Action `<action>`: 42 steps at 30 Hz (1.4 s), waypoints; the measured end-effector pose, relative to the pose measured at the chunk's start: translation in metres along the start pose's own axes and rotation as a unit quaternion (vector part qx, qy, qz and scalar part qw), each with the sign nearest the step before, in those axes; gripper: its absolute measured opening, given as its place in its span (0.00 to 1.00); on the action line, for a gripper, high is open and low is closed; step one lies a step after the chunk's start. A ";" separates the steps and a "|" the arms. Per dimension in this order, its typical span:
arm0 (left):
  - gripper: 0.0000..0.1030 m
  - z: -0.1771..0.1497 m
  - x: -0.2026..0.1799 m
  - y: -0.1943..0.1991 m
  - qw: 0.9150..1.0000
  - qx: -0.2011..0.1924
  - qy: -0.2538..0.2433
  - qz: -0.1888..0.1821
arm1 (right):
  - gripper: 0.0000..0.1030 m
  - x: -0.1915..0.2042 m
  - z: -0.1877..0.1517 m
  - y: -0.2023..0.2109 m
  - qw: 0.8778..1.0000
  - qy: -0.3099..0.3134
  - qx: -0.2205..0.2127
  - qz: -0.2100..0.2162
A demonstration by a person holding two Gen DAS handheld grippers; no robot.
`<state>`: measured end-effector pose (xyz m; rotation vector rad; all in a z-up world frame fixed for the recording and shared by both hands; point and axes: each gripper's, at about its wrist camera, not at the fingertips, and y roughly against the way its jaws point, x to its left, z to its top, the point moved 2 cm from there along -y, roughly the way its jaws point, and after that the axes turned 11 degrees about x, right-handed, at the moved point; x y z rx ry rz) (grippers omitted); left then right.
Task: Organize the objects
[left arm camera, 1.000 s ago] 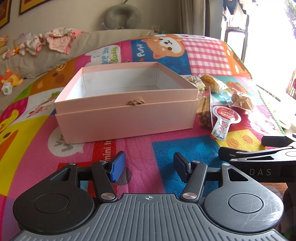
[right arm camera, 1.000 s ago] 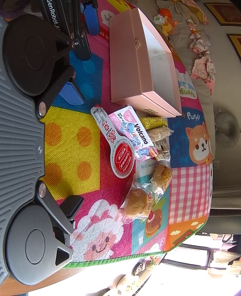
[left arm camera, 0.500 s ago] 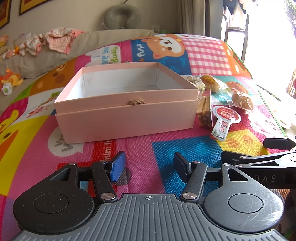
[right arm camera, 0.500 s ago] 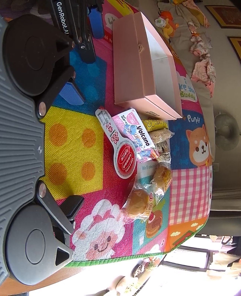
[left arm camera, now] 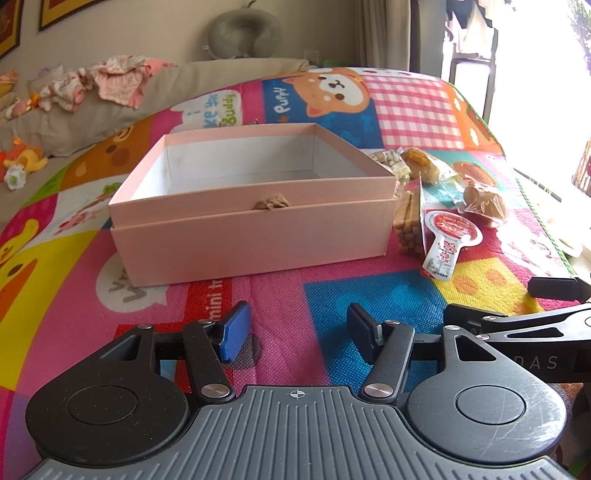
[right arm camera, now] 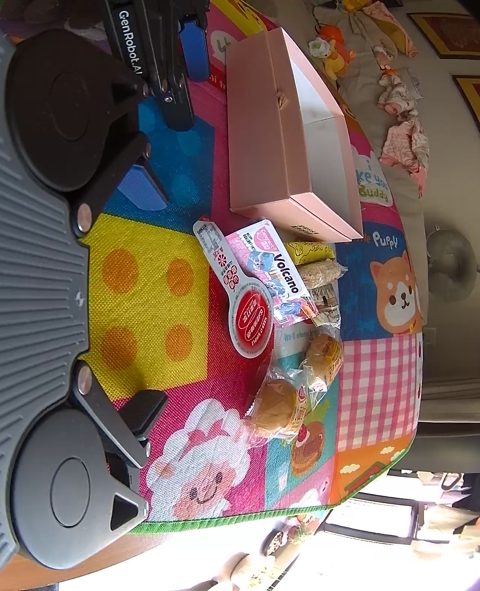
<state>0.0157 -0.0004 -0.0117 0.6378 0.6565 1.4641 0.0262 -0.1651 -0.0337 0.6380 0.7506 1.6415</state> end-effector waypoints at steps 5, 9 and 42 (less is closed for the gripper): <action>0.62 0.000 0.000 0.000 1.000 0.000 0.000 0.000 | 1.00 -0.001 0.000 0.000 1.000 0.000 0.000 0.000; 0.62 0.000 -0.001 0.000 1.000 0.000 0.000 0.000 | 1.00 -0.001 0.000 -0.001 1.000 -0.001 0.000 -0.001; 0.62 0.000 -0.003 0.001 1.000 -0.002 -0.005 0.002 | 1.00 -0.004 0.014 -0.005 0.997 0.034 0.053 0.032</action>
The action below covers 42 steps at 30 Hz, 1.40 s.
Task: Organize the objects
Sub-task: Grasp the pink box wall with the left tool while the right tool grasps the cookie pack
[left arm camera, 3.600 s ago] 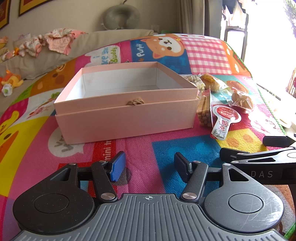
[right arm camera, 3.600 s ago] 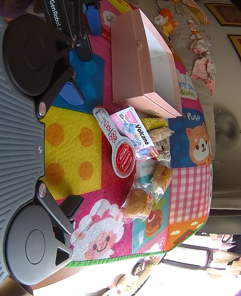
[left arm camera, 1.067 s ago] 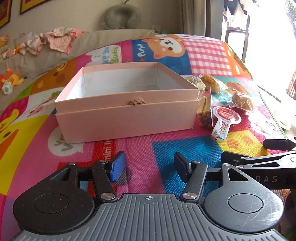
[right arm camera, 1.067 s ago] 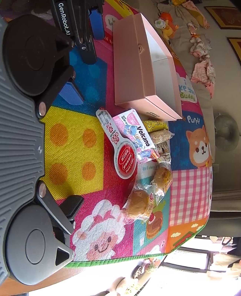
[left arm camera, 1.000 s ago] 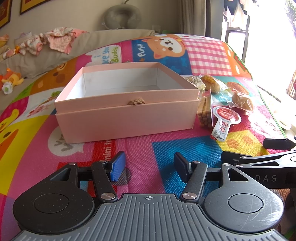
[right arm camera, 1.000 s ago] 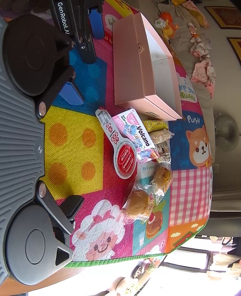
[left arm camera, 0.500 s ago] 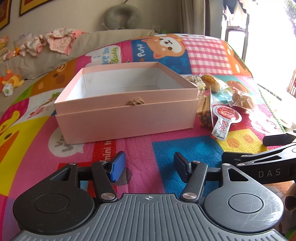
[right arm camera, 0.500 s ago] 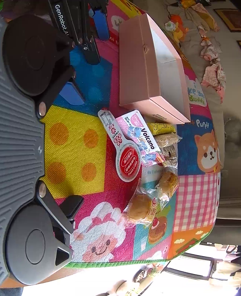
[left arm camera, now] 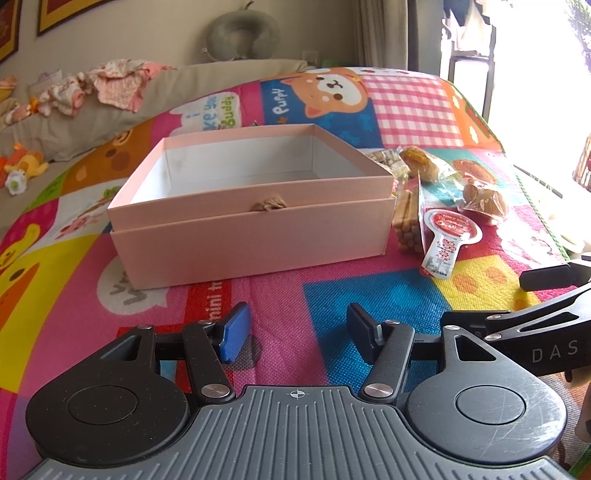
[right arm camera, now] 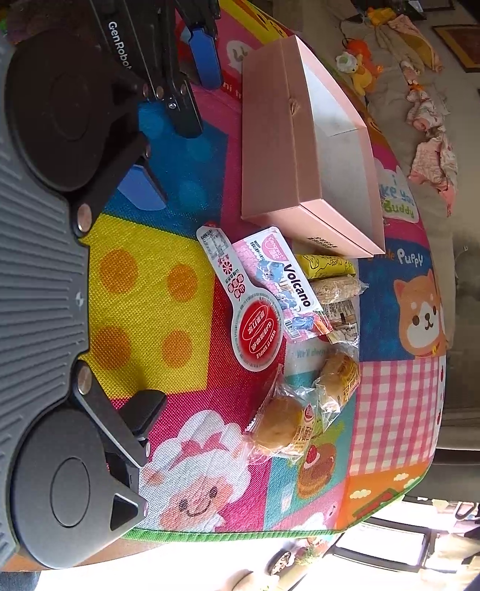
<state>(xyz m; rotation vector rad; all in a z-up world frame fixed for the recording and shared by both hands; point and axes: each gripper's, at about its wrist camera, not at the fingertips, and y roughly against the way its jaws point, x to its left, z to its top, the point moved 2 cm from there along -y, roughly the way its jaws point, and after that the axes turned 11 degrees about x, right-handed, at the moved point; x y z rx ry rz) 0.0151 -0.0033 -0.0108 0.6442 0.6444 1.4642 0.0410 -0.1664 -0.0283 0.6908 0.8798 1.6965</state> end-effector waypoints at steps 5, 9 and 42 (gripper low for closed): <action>0.60 0.003 0.010 0.008 1.000 0.000 0.004 -0.005 | 1.00 0.001 -0.001 0.007 1.000 0.005 -0.008 0.029; 0.60 0.014 0.023 0.030 1.000 -0.010 0.002 0.001 | 1.00 -0.004 0.005 0.031 0.998 -0.005 -0.052 0.018; 0.14 0.141 0.159 -0.075 0.987 0.123 0.103 -0.013 | 1.00 0.072 0.272 -0.037 0.995 0.054 0.016 0.077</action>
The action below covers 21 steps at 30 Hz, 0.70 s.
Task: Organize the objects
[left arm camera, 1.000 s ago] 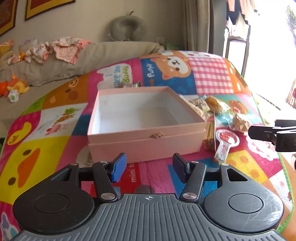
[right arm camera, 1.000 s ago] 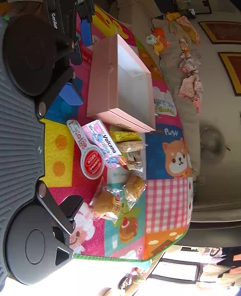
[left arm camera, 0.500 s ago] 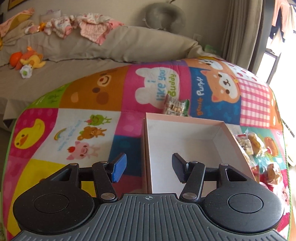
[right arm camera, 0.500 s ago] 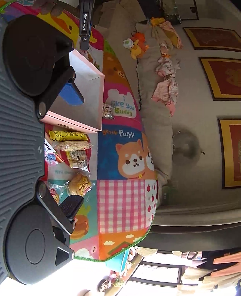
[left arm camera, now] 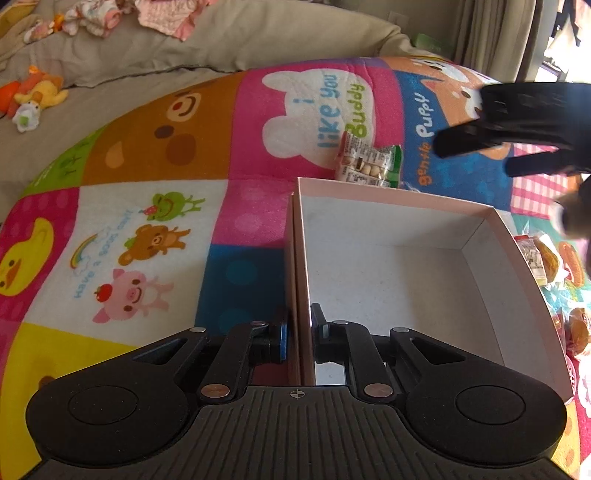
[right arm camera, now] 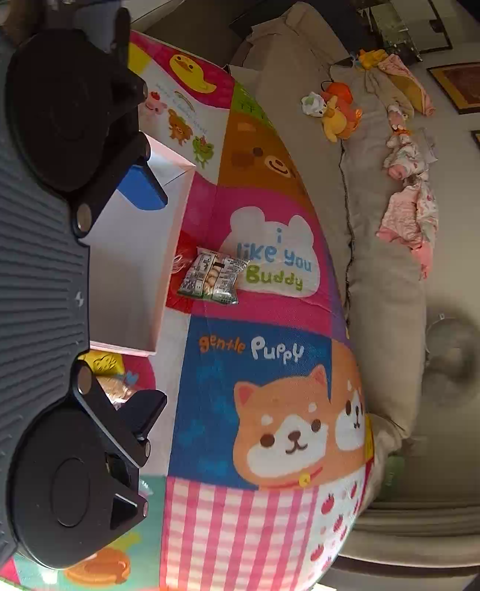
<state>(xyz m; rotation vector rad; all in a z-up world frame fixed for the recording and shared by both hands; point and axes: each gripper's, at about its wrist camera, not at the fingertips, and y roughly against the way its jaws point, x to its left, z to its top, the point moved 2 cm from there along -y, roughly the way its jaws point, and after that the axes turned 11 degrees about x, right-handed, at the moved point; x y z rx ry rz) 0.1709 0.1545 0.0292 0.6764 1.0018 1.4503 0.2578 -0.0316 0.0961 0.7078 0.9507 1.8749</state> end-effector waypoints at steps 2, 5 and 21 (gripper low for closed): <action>0.15 0.000 0.004 0.001 1.000 0.006 0.009 -0.013 | 1.00 0.006 0.029 -0.037 1.000 -0.020 0.023 -0.001; 0.16 -0.001 0.008 0.002 0.999 0.008 0.019 -0.027 | 1.00 0.012 0.062 -0.096 0.996 -0.061 0.066 -0.006; 0.18 -0.008 0.014 0.002 0.998 -0.017 0.042 -0.050 | 0.51 -0.012 0.042 -0.054 0.997 -0.041 0.007 -0.066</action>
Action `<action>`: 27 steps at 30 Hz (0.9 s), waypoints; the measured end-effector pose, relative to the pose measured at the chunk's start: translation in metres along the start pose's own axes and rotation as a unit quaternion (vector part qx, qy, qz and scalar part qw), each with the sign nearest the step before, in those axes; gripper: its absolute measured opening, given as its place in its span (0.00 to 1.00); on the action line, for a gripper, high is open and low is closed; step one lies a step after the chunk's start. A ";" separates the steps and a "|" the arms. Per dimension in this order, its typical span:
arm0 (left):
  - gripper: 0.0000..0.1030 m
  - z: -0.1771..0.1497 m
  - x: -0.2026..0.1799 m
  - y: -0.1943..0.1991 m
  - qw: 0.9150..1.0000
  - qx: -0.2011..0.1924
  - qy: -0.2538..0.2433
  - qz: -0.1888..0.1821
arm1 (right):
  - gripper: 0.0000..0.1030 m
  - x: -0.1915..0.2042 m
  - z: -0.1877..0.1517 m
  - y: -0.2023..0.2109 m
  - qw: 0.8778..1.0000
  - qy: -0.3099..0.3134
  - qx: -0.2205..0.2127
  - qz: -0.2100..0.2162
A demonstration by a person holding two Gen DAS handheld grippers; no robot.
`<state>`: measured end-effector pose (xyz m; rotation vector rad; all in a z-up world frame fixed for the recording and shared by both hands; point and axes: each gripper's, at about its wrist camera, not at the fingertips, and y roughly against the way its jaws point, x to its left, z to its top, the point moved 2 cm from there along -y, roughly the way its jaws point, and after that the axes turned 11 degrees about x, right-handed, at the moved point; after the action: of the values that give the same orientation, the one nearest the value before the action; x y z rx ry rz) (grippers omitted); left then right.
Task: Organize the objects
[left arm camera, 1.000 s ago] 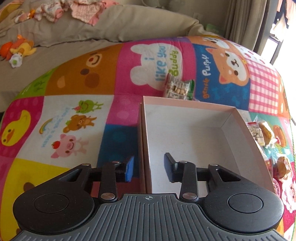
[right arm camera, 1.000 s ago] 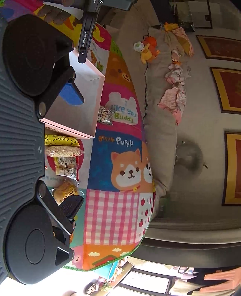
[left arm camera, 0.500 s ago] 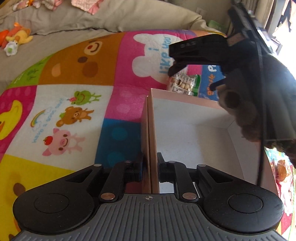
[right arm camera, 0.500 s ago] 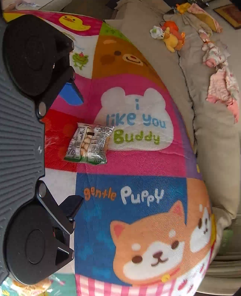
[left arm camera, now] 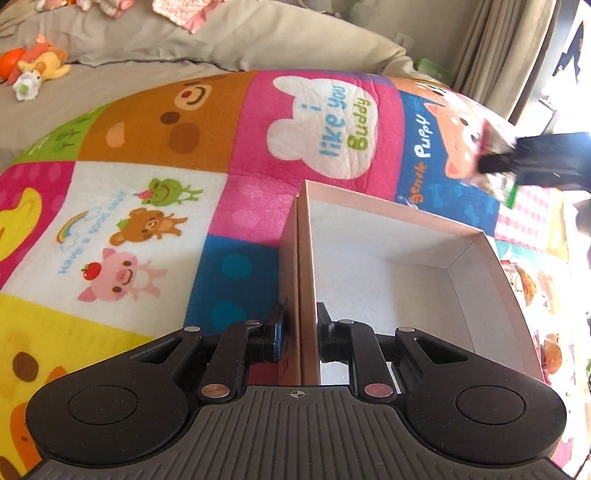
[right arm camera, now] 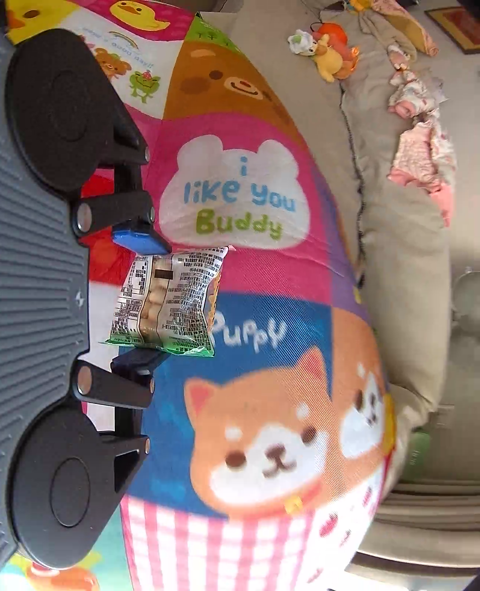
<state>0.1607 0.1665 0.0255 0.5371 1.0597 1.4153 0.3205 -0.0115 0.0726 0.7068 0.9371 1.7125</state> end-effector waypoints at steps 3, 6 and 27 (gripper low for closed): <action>0.18 0.001 0.001 0.000 1.000 0.001 0.005 0.000 | 0.51 -0.032 -0.040 0.057 0.999 0.034 -0.024 0.000; 0.18 0.001 0.000 -0.001 1.000 0.003 0.007 0.003 | 0.51 -0.066 -0.089 0.096 0.999 0.052 -0.001 0.002; 0.17 -0.021 -0.015 0.006 0.999 -0.010 0.007 0.047 | 0.70 -0.161 -0.220 0.084 0.999 -0.036 -0.004 0.036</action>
<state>0.1421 0.1473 0.0243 0.5685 1.0419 1.5123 0.1509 -0.2357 0.0248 0.7991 0.8636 1.7405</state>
